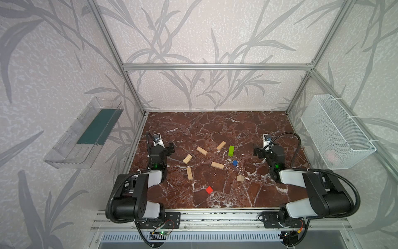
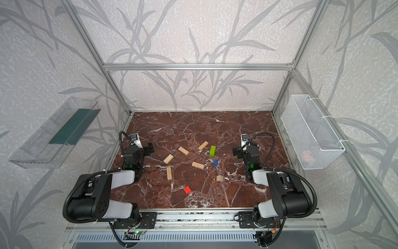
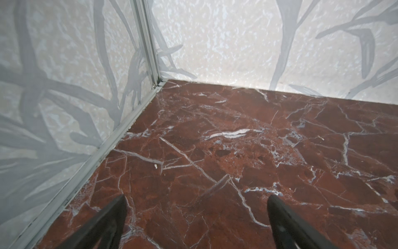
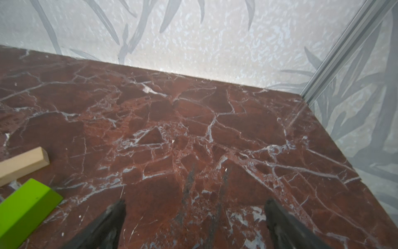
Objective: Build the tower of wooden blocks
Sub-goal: 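Raise both arms and move both grippers toward the scattered wooden blocks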
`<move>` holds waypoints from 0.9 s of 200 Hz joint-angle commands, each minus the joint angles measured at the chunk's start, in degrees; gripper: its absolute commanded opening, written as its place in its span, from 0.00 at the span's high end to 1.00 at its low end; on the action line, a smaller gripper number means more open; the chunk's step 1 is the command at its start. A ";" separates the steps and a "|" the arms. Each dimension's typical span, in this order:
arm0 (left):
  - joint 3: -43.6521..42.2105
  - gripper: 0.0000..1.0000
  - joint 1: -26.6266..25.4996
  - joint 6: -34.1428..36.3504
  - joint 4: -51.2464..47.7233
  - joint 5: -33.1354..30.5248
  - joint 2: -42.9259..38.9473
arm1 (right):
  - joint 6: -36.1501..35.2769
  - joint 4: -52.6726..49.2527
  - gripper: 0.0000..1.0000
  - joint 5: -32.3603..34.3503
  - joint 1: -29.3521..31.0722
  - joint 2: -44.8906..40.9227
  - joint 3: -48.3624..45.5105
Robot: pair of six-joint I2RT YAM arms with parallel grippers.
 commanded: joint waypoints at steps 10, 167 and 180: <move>1.80 0.01 0.14 -3.26 -11.87 -1.56 -6.12 | 2.35 -11.89 0.01 3.32 -0.01 -7.34 3.49; 10.54 0.01 1.49 -33.56 -44.61 7.73 -20.73 | 30.50 -40.13 0.01 -6.89 -3.08 -14.54 8.73; 11.91 0.00 1.29 -35.00 -48.22 10.12 -21.14 | 30.64 -42.83 0.01 -8.66 -3.01 -13.81 10.26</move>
